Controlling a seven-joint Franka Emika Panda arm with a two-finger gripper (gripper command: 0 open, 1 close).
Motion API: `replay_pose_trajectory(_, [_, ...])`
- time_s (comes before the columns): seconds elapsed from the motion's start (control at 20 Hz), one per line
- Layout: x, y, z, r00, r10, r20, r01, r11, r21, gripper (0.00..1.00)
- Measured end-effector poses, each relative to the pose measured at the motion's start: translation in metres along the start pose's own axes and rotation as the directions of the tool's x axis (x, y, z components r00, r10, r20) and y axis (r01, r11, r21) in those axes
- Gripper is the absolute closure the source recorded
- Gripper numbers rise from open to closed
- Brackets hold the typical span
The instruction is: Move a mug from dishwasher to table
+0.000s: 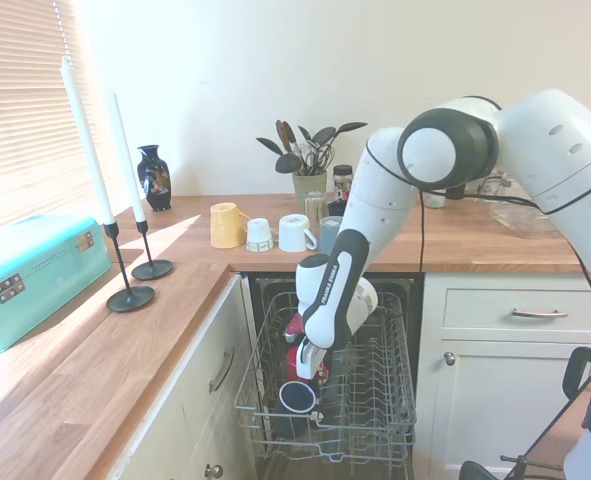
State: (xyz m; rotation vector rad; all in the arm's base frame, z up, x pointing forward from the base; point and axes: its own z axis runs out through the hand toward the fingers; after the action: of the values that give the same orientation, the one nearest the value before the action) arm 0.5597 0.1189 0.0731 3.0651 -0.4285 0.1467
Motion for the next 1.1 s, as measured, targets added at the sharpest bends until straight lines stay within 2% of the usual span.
replay_pose_trajectory(0.75, [0.002,-0.009,0.000,1.000,-0.017,-0.008,0.017,1.000,0.006,1.00])
replay_pose_trajectory(1.1, [0.001,-0.016,-0.001,0.999,-0.030,-0.018,0.030,1.000,-0.009,1.00])
